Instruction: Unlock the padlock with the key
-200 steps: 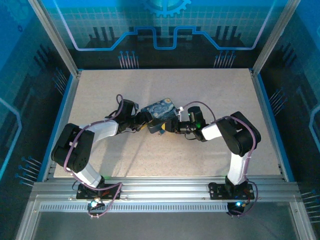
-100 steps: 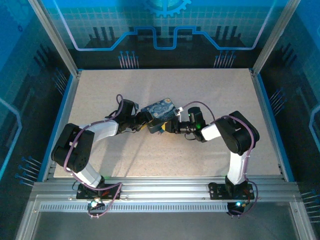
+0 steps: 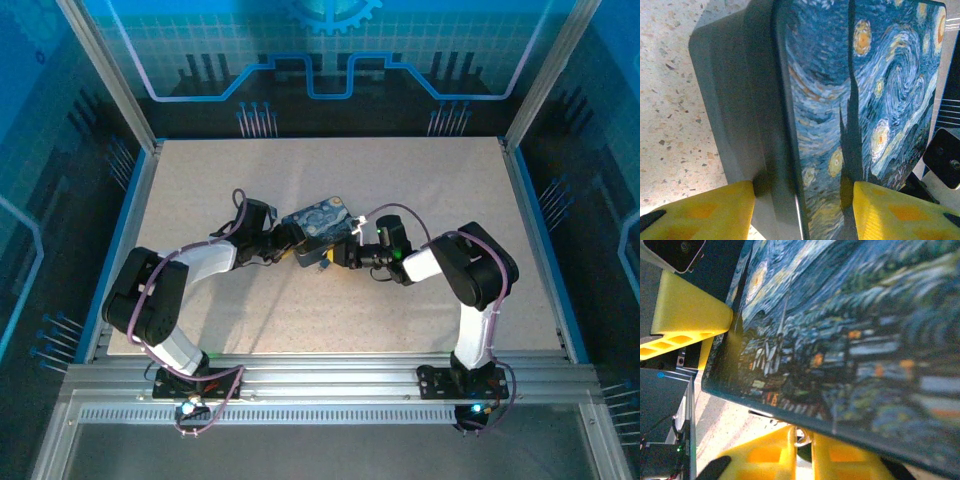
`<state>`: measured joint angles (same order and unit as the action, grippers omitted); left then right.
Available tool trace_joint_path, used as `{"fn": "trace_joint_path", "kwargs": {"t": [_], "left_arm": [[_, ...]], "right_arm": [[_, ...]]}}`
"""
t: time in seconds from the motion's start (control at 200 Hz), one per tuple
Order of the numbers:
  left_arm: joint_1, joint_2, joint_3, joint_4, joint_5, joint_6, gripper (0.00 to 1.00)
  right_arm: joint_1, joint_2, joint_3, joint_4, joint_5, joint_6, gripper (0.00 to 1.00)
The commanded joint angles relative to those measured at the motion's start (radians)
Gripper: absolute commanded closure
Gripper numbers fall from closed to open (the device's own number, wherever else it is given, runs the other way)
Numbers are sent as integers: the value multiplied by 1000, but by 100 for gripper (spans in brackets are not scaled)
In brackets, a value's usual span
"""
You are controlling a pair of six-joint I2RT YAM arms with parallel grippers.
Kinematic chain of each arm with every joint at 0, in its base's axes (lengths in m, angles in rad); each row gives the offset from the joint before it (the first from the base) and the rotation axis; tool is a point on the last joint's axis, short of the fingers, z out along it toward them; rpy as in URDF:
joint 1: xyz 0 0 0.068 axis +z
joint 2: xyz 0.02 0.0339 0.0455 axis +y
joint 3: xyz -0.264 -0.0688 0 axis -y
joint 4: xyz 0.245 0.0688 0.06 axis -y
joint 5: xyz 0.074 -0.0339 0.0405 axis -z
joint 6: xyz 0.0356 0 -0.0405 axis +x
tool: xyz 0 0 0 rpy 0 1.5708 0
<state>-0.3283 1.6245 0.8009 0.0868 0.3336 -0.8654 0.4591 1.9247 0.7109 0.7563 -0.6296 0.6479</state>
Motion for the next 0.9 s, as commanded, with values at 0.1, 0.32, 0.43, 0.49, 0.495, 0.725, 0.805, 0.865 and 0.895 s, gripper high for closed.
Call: {"fn": "trace_joint_path", "kwargs": {"t": [0.1, 0.32, 0.43, 0.49, 0.495, 0.725, 0.805, 0.865, 0.895], "left_arm": [[-18, -2, -29, -94, -17, 1, 46], [-21, -5, -29, -97, -22, 4, 46], [-26, -9, -30, -105, -26, 9, 46], [-27, -9, -30, -108, -27, 9, 46], [-26, -9, -30, -108, -26, 9, 46], [-38, -10, -35, -111, -27, 8, 46], [-45, -11, -38, -109, -28, 4, 46], [-50, -10, -40, -109, -29, 2, 46], [-51, -9, -40, -108, -30, 2, 46]], "right_arm": [[-1, -5, -14, -17, -19, 4, 96], [-13, -10, -37, 9, -5, 43, 100], [-22, -9, -53, 41, 0, 70, 100], [-28, -10, -61, 50, 2, 79, 100], [-28, -10, -62, 51, 2, 79, 100], [-37, -17, -83, 104, 15, 131, 100], [-40, -29, -94, 117, 29, 153, 100], [-44, -38, -103, 132, 37, 171, 100], [-49, -40, -105, 137, 38, 179, 100]]}}
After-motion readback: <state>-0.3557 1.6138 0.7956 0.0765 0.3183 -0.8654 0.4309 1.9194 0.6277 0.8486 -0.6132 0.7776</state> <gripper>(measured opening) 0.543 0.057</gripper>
